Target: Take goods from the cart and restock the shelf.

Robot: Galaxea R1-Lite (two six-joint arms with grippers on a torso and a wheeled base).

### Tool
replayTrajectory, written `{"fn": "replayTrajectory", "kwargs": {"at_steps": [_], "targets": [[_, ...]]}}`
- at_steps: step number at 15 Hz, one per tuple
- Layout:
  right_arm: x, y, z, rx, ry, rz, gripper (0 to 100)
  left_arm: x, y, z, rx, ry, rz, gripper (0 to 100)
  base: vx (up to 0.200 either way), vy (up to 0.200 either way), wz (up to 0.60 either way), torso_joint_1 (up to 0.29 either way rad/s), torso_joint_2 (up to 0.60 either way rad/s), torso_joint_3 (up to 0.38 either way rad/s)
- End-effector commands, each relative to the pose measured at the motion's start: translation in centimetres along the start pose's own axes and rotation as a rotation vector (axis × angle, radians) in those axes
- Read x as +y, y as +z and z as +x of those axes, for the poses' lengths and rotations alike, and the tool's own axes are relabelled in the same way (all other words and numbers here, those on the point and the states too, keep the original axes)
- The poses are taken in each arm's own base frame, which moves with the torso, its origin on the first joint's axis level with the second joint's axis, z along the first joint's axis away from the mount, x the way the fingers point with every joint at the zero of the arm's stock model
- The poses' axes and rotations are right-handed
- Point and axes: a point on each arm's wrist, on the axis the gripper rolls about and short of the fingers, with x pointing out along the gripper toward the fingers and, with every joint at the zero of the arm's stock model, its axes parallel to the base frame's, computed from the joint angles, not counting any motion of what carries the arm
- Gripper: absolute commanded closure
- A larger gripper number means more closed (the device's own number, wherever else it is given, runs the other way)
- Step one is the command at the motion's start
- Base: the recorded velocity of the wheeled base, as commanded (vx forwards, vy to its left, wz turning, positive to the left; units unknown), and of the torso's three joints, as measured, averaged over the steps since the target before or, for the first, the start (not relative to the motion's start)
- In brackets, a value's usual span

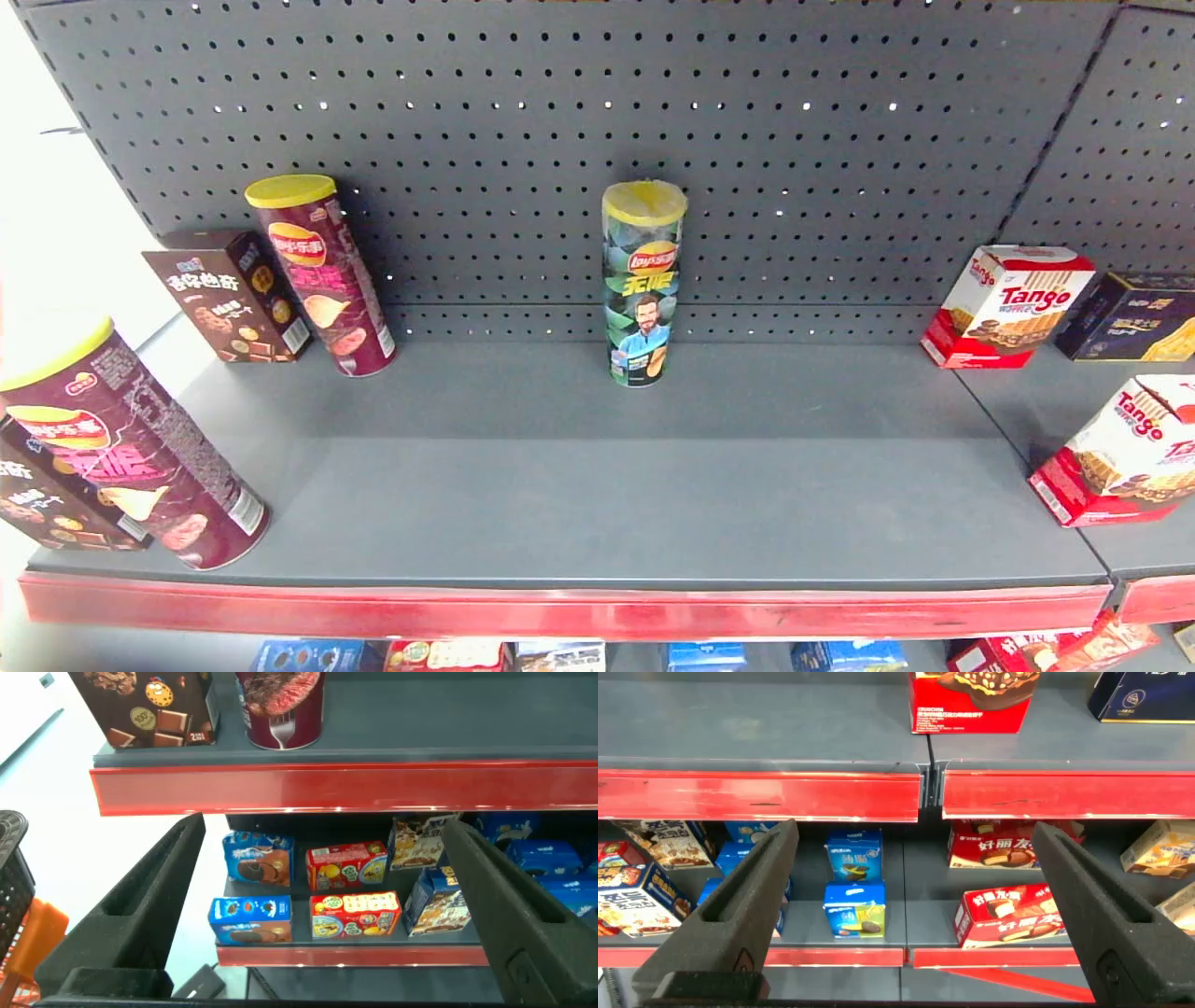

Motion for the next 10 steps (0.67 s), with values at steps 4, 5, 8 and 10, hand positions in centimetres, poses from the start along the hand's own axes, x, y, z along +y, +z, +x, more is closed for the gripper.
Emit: {"fn": "replayTrajectory", "kwargs": {"at_steps": [4, 5, 8, 10], "targets": [[0.01, 0.02, 0.00, -0.002, 0.000, -0.001, 0, 0.00, -0.02, 0.01, 0.003, 0.001, 0.001, 0, 0.000, 0.000, 0.00, 0.000, 0.00, 0.000], [0.00, 0.02, 0.00, -0.001, -0.005, 0.002, 0, 0.00, 0.00, 0.01, 0.001, 0.001, 0.001, 0, 0.000, 0.000, 0.00, 0.000, 0.00, 0.000], [-0.01, 0.02, 0.00, -0.001, -0.008, -0.001, 0, 0.00, 0.00, 0.01, 0.001, -0.001, 0.001, 0, 0.000, 0.000, 0.60, 0.009, 0.00, 0.001], [-0.01, 0.02, 0.00, -0.001, -0.008, -0.001, 0, 0.00, -0.02, 0.01, 0.003, -0.001, 0.001, 0, 0.000, 0.000, 0.60, 0.005, 0.01, 0.005]]}}
